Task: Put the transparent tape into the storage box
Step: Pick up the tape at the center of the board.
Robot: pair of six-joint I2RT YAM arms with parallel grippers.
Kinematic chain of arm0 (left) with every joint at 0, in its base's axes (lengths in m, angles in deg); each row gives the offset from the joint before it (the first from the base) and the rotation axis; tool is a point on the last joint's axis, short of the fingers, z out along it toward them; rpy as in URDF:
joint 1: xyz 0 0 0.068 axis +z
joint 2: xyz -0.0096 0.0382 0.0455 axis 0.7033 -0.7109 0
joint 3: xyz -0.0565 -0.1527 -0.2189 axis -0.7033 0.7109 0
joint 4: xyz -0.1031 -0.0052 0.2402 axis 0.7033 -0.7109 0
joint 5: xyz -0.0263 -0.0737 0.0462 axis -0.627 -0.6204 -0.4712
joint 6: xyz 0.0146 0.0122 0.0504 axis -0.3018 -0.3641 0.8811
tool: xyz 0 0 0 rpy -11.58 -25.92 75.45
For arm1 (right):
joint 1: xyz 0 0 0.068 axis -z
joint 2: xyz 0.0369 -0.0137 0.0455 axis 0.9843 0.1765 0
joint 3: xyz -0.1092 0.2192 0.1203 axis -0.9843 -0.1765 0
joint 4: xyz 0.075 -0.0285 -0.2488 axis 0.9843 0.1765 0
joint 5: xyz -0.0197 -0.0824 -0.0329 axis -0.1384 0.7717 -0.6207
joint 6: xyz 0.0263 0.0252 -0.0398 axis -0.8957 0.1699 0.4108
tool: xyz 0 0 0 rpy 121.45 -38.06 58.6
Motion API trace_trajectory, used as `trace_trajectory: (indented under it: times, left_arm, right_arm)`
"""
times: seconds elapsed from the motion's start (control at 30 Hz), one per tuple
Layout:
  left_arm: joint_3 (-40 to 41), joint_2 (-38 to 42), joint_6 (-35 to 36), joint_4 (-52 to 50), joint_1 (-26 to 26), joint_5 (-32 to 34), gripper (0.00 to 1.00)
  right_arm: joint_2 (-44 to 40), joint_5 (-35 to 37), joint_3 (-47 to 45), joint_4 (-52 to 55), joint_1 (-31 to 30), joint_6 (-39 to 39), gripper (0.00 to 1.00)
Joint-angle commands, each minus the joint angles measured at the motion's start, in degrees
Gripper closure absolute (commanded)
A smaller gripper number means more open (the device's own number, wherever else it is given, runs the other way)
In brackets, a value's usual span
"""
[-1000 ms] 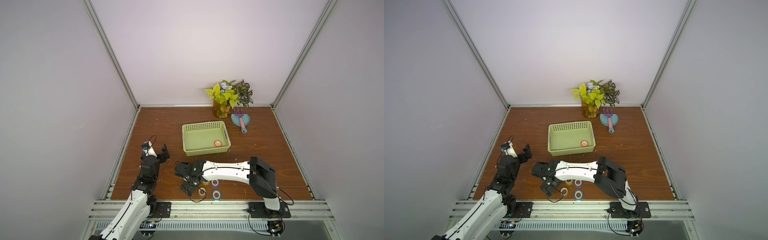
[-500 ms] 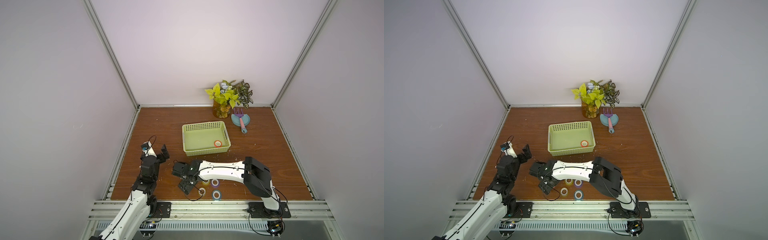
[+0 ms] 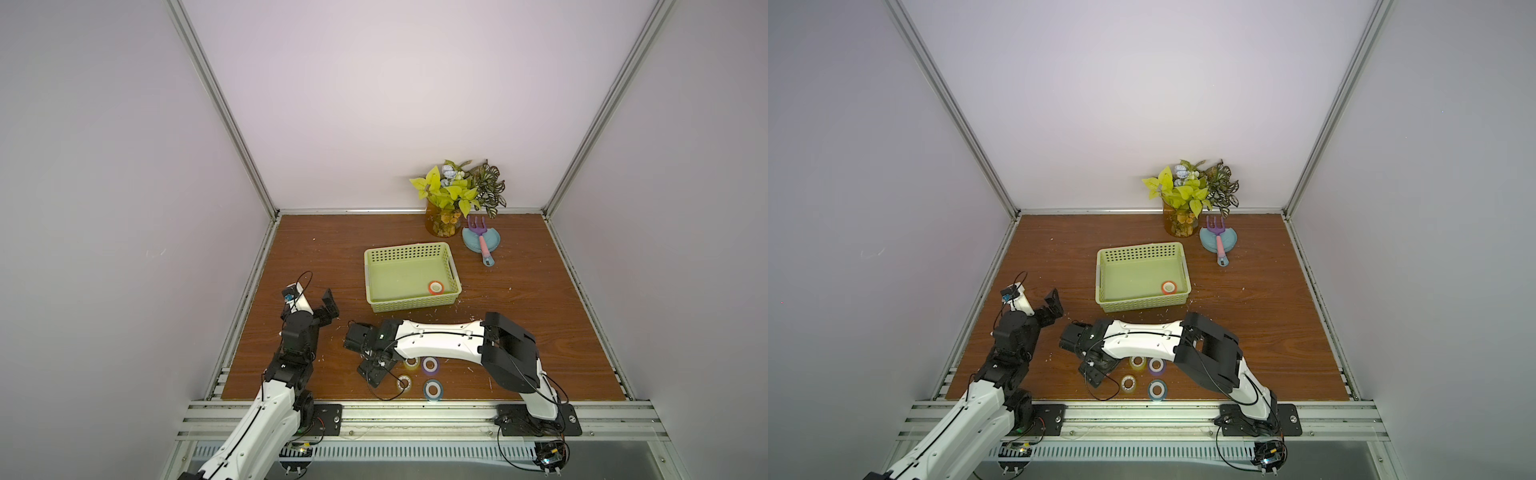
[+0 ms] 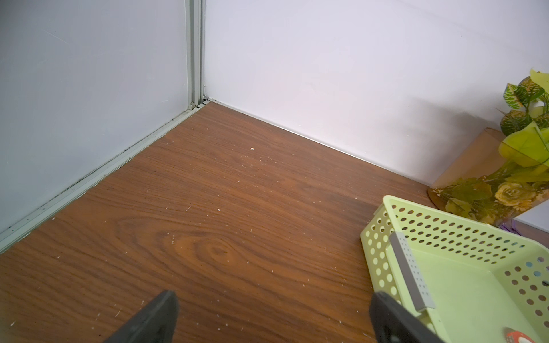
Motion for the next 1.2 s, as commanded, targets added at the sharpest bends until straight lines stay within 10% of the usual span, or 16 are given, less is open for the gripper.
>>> trace_trajectory:
  times: [0.0, 1.17]
  left_arm:
    - [0.37, 0.35, -0.37, 0.19, 0.51, 0.64, 0.01]
    - [0.40, 0.48, -0.37, 0.19, 0.50, 0.56, 0.01]
  right_arm:
    - [0.93, -0.67, 1.98, 0.26, 0.18, -0.11, 0.26]
    - [4.47, 1.28, 4.90, 7.00, 0.18, -0.39, 0.41]
